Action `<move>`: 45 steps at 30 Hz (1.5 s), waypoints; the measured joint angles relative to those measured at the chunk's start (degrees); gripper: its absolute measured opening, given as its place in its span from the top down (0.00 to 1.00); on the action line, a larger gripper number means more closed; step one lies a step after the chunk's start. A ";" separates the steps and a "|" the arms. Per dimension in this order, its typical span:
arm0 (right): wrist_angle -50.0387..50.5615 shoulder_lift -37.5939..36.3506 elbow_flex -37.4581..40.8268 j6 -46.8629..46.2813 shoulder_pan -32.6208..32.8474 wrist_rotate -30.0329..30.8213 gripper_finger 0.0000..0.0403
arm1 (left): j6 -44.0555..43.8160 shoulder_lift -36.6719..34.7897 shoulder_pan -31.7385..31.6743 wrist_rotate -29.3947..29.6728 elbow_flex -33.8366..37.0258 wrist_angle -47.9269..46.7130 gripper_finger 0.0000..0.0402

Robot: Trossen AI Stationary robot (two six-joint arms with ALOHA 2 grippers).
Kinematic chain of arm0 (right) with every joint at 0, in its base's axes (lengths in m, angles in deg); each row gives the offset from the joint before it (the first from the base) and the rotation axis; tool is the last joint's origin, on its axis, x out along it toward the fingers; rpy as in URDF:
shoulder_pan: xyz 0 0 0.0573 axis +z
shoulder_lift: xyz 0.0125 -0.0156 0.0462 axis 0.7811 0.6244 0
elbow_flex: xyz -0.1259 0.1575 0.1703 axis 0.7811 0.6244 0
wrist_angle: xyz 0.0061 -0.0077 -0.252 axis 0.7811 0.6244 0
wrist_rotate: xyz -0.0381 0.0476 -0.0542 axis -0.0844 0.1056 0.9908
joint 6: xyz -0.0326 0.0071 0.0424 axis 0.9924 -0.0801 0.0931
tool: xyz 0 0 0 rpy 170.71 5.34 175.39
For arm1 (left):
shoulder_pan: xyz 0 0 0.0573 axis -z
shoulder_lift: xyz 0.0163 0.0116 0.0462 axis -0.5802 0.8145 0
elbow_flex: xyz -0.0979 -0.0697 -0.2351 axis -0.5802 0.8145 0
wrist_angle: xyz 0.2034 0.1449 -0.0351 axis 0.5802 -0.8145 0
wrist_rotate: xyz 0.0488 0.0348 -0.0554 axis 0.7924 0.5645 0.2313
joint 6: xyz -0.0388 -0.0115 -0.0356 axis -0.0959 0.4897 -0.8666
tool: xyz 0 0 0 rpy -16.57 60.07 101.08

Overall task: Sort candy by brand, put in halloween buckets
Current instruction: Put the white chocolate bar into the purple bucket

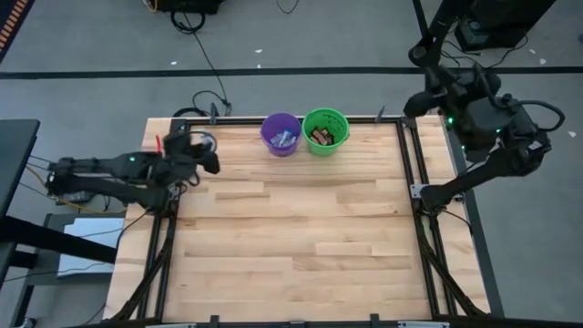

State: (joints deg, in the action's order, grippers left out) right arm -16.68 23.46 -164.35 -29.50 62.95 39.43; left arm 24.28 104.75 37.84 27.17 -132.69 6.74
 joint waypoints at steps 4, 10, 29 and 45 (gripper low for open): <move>-0.85 -0.41 0.00 -2.89 -1.92 1.97 0.64 | 11.26 -0.19 -8.04 -11.95 7.04 19.24 0.90; -3.29 0.14 0.00 -3.79 -3.19 -0.13 0.64 | 22.96 3.72 -23.22 -29.50 10.97 41.83 0.90; -3.00 2.29 0.00 -1.93 -2.99 -6.52 0.64 | 29.25 36.69 -40.86 -67.88 0.63 68.48 0.90; -2.91 2.24 0.00 -0.26 -2.97 -6.59 0.64 | 28.91 49.80 -45.19 -72.07 -5.95 67.83 0.79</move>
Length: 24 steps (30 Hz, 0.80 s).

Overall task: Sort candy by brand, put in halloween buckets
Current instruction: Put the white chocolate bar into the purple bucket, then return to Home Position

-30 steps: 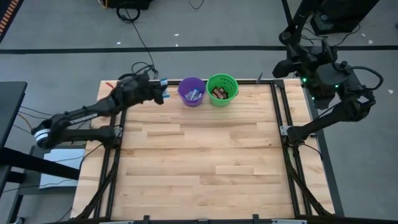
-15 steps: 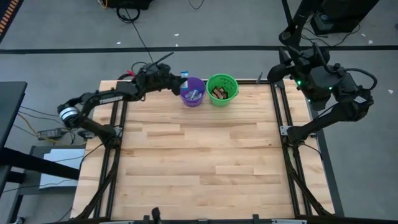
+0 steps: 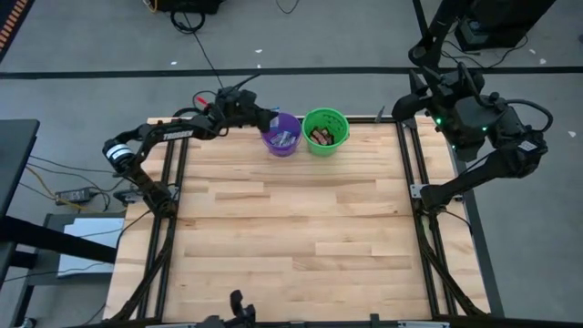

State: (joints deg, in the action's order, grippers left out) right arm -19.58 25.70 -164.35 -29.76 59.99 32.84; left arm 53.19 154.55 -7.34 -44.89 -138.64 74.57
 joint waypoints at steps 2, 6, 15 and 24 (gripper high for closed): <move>0.00 0.00 0.00 0.26 0.00 0.00 0.64 | -0.25 -0.06 -0.24 -2.10 0.00 0.91 0.73; 0.00 0.00 0.00 1.04 0.00 -0.11 0.64 | -2.54 -0.07 -0.32 -5.92 0.00 3.04 0.62; 0.03 0.00 0.00 1.40 0.04 -5.13 0.64 | -8.97 -3.51 0.11 -16.64 0.02 9.74 0.53; 0.00 -2.68 0.02 2.39 3.58 -8.62 0.64 | -1.44 -19.82 6.83 -7.23 0.09 -1.22 0.53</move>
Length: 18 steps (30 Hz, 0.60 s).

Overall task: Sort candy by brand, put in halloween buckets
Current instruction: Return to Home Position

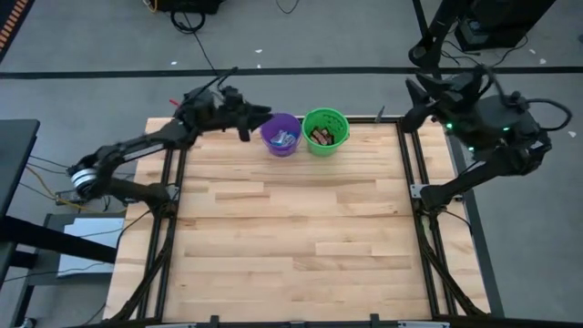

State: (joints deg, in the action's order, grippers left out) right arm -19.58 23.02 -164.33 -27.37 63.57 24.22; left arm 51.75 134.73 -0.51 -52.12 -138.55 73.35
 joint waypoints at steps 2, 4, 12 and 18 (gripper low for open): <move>0.14 -1.26 0.00 0.51 1.01 -2.41 0.64 | 1.74 -4.23 2.66 4.69 0.00 -4.93 0.53; 0.55 -2.56 0.00 0.64 1.99 -5.12 0.64 | 3.05 -8.48 5.53 8.36 -0.02 -10.28 0.53; 7.83 -5.96 0.00 2.15 5.79 -14.13 0.64 | 0.96 -21.88 20.08 27.35 -0.04 -26.12 0.53; 7.27 -7.56 1.90 1.11 8.25 -22.14 0.64 | -1.86 -26.20 31.52 42.45 0.20 -34.58 0.53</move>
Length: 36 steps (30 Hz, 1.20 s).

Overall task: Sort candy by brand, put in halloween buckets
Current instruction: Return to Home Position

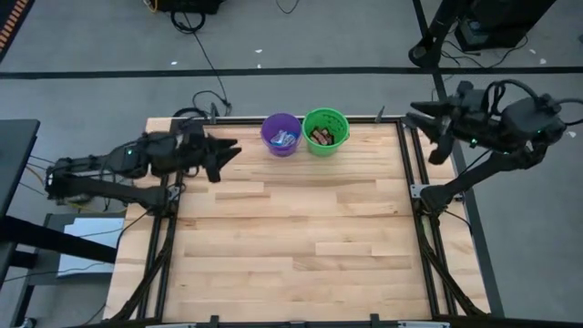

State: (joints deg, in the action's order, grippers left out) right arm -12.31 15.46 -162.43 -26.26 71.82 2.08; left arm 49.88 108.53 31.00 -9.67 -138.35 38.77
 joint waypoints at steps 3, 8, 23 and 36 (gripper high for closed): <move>-6.81 -1.94 3.84 -0.63 0.99 -0.78 0.64 | -1.21 -0.46 4.51 3.75 2.69 3.21 0.53; -22.11 -6.28 13.97 2.20 1.70 0.16 0.64 | -4.48 -0.41 8.19 5.11 10.75 16.98 0.53; -47.03 -24.37 45.11 4.32 1.67 -0.54 0.64 | -7.99 -17.52 10.53 5.78 20.19 6.88 0.53; -56.20 -46.10 70.83 -3.70 1.65 -14.17 0.64 | -9.53 -24.81 10.53 6.63 20.21 -6.91 0.53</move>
State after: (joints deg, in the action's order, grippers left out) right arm -68.51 -30.65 -91.60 -29.96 73.47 -12.08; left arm 40.35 83.71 41.53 -3.04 -118.14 31.86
